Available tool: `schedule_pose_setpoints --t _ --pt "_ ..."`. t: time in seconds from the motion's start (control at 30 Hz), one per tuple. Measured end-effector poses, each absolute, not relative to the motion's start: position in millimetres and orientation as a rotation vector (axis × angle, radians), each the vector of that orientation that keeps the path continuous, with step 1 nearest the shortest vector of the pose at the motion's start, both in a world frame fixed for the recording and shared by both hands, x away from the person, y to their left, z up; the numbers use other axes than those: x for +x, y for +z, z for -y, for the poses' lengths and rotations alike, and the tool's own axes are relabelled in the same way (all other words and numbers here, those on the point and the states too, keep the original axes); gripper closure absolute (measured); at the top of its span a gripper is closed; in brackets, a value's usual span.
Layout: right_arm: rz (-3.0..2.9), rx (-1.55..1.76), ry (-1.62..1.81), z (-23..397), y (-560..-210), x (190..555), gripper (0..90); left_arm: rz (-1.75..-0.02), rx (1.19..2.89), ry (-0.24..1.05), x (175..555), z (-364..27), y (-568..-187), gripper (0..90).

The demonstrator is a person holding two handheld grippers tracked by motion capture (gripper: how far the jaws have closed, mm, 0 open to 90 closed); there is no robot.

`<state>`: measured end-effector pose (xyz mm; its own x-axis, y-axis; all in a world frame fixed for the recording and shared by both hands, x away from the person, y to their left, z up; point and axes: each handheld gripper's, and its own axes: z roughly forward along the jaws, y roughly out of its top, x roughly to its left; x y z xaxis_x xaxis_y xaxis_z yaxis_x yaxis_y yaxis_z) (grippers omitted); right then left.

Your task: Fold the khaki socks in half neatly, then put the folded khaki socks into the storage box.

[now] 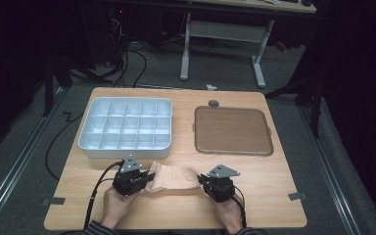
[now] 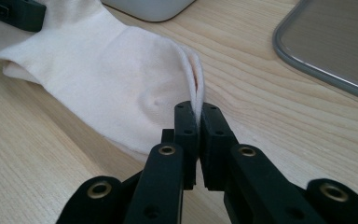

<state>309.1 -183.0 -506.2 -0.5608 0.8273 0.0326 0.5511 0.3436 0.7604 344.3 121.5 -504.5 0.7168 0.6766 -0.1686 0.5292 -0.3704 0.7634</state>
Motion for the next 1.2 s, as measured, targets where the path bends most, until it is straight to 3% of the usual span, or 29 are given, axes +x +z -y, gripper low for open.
schedule_pose_setpoints --t 0.77,1.03,1.2 --pt "-2.229 1.294 0.985 202.0 -517.7 310.1 86.5 -0.902 2.118 0.225 351.1 -94.6 -521.5 79.5" --pt "-2.238 1.299 0.956 198.6 -521.9 313.6 81.4 -0.905 2.129 0.246 350.9 -94.3 -522.1 70.4" --pt "-2.241 1.308 0.954 197.9 -520.7 313.9 75.6 -0.948 2.144 0.236 354.3 -97.8 -525.3 59.1"
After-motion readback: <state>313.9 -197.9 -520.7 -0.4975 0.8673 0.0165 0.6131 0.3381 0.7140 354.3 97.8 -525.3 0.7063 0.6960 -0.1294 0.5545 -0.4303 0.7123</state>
